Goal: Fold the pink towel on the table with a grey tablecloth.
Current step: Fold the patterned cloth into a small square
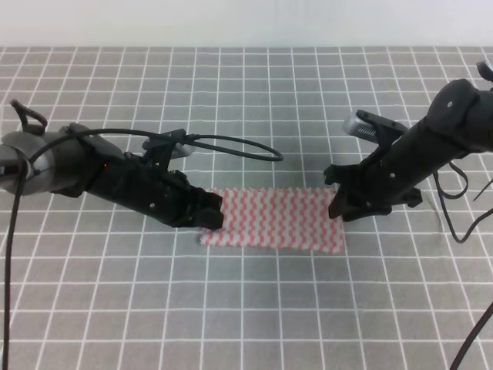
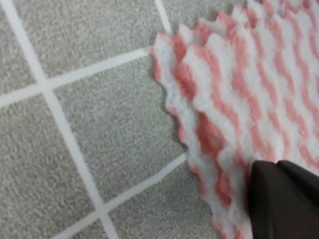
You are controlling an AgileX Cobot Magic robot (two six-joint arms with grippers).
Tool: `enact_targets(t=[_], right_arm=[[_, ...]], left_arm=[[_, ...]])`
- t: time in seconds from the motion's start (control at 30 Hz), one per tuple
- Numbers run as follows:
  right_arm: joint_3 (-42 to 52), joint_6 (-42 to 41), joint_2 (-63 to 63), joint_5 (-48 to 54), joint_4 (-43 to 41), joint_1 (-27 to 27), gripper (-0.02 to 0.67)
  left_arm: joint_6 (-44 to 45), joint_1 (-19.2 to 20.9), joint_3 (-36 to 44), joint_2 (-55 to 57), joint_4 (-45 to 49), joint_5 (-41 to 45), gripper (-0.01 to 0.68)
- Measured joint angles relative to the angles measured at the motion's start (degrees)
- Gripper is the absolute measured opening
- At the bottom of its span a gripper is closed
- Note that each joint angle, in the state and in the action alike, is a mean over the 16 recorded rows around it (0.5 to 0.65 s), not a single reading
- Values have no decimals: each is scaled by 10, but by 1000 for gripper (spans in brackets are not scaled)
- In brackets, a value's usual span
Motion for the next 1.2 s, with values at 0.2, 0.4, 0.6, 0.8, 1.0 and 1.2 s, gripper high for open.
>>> enact_targets(t=[0.2,0.4,0.6,0.8,1.0,1.2], right_arm=[[0,1,6,-2,-1,0,191],[-1,1,12,4,4,-1,196],[-5,1,16,23,7,-1,192],[-13,1,18,41,6,-2,181],[-19,1,20,54,1,-1,168],[-22,1,22,53,2,-1,156]], left_arm=[[0,0,0,0,0,0,-2],[0,0,0,0,0,1,-3],[0,0,0,0,0,1,-3],[0,0,0,0,1,1,-3],[0,0,0,0,0,0,-3],[1,0,0,0,1,0,-2]])
